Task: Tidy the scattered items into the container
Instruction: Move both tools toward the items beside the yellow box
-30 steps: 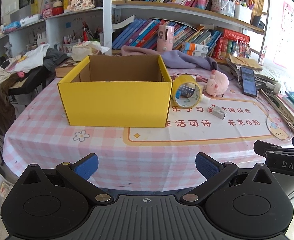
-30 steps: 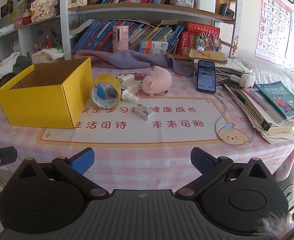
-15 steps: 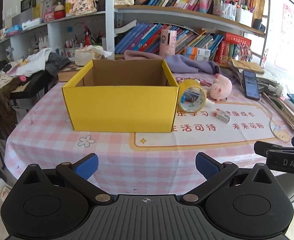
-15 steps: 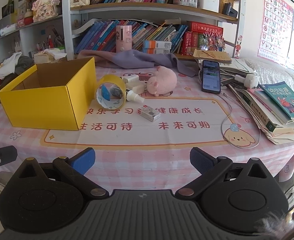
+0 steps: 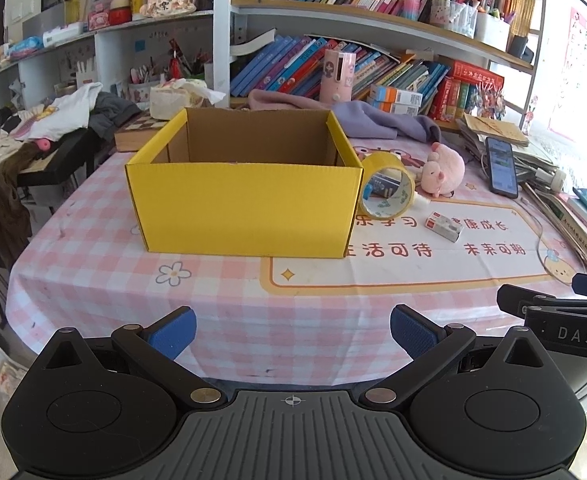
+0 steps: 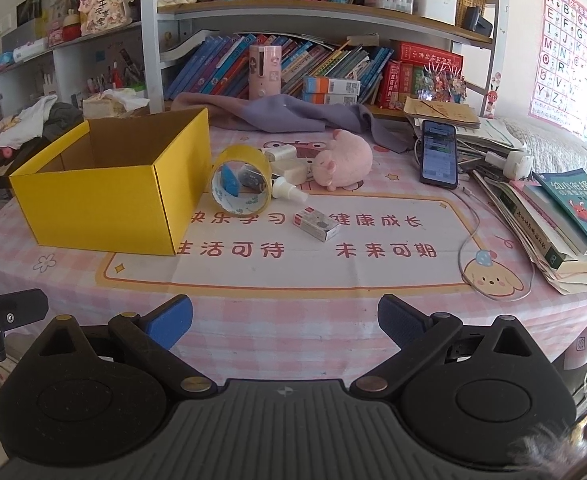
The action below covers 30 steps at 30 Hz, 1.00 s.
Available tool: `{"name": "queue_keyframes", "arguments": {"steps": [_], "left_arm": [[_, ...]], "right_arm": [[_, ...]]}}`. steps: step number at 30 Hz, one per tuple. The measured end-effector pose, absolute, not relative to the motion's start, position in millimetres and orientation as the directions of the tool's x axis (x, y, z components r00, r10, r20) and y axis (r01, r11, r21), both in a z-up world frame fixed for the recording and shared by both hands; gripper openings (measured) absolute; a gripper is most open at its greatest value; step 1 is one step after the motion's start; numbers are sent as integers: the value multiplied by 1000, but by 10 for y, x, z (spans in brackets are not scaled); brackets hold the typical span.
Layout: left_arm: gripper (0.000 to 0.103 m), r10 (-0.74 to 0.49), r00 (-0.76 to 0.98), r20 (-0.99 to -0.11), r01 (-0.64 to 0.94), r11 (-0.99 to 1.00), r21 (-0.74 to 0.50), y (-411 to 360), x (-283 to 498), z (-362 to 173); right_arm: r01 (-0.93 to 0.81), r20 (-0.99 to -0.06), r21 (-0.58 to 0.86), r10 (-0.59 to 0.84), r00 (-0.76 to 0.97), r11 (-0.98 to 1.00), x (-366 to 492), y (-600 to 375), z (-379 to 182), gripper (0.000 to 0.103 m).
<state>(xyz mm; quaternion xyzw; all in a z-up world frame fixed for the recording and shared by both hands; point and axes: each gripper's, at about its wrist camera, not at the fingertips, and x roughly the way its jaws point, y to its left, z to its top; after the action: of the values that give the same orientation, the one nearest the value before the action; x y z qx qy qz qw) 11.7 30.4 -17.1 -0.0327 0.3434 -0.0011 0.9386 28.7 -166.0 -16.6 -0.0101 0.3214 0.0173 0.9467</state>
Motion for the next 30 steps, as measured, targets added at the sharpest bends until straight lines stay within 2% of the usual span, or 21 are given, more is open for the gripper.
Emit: {"name": "queue_keyframes", "arguments": {"steps": [7,11,19,24,27,30], "left_arm": [[103,-67,749,-659,-11,994,-113,333,162,-190],[103,-88,750,-655,2,991,-131,319,193,-208],[103,-59,757,-651,1,996,-88,217,278,-229],[103,-54,761,-647,11,998,-70,142,340,-236],[103,-56,764,-643,15,998,-69,106,389,-242],[103,-58,765,-642,22,998,-65,61,447,-247]], "right_arm": [[-58,-617,-1,45,786,998,346,-1653,-165,92],[-64,-623,4,52,781,998,390,-1667,-181,91],[-69,-632,9,59,773,998,488,-1737,-227,90],[-67,-636,19,64,769,998,540,-1811,-255,85],[-59,-640,16,55,767,998,581,-1856,-278,78],[-53,-641,18,52,766,998,637,-1903,-296,77]]}}
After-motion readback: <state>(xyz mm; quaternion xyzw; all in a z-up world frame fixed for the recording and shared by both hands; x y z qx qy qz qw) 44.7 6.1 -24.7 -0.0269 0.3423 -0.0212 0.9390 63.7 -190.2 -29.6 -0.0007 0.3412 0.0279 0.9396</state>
